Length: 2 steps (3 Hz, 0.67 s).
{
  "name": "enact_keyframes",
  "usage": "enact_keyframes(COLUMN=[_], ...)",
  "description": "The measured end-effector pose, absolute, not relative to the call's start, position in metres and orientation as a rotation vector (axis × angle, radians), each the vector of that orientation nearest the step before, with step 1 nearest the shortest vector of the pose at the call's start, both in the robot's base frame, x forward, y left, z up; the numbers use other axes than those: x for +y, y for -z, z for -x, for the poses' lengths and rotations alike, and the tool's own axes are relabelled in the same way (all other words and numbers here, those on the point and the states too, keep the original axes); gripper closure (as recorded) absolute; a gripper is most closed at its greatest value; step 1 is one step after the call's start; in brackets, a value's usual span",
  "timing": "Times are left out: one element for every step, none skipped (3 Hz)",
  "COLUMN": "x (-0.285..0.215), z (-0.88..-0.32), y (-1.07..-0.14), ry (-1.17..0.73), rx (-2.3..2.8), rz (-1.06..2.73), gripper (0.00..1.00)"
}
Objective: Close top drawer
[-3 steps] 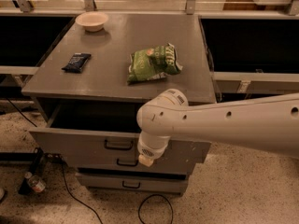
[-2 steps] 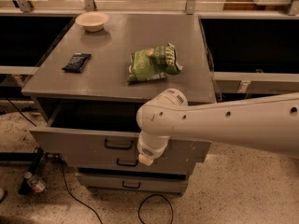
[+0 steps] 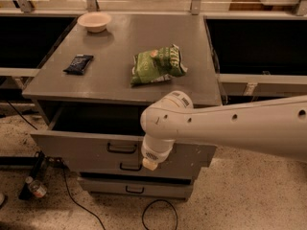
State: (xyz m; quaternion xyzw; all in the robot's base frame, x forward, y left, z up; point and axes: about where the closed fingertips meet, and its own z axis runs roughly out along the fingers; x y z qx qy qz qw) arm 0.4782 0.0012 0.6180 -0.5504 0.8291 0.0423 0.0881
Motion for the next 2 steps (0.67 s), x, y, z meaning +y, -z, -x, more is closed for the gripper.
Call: enact_keyframes(x=[0.0012, 0.0012], z=[-0.4782, -0.4782], y=[-0.6180, -0.6180], ry=[-0.126, -0.126], rx=[2.468, 2.468], rz=[1.639, 1.639], gripper=[0.19, 0.00])
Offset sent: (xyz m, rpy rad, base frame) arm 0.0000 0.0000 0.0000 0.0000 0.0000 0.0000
